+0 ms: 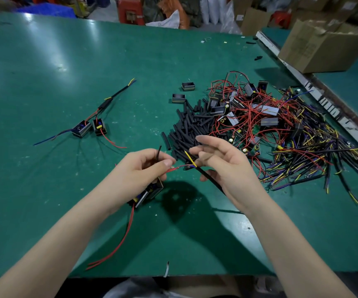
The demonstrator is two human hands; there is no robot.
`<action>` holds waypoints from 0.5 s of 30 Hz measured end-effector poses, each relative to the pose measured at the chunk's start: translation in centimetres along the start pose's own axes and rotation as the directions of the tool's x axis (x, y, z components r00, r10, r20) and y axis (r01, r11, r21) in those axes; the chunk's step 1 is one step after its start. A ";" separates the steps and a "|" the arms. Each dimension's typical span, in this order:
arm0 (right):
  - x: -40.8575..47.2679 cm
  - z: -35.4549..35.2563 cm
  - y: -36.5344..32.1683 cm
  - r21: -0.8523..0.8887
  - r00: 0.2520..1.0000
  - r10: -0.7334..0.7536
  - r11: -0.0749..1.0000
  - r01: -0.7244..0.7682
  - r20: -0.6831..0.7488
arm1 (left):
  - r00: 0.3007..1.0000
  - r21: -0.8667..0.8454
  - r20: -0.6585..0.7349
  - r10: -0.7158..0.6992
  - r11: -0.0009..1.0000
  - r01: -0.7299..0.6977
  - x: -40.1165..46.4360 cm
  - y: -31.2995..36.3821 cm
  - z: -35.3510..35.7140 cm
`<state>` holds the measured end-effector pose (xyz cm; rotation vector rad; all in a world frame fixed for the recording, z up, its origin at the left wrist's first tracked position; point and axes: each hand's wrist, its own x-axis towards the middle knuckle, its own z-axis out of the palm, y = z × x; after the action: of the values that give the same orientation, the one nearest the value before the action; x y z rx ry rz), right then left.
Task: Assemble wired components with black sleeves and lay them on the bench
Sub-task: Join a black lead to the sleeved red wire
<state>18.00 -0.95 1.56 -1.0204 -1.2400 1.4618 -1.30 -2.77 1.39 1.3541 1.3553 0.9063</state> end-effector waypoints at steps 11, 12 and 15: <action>-0.2 0.0 0.4 -0.432 0.975 -0.178 0.875 0.220 0.135 | 0.910 0.096 0.372 -0.182 0.983 0.157 0.4 1.1 0.6; -0.2 -0.4 0.3 -0.506 0.979 -0.159 0.838 0.203 0.130 | 0.924 0.087 0.335 -0.186 0.982 0.166 0.6 1.0 0.5; -0.4 -1.8 0.2 -0.679 0.984 0.025 0.727 0.103 0.176 | 0.948 0.049 0.266 -0.177 0.984 0.170 0.7 0.8 0.0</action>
<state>19.81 -0.94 1.12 -1.3479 -2.0082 1.0658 -1.00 -1.98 2.01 1.3020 1.2544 0.5650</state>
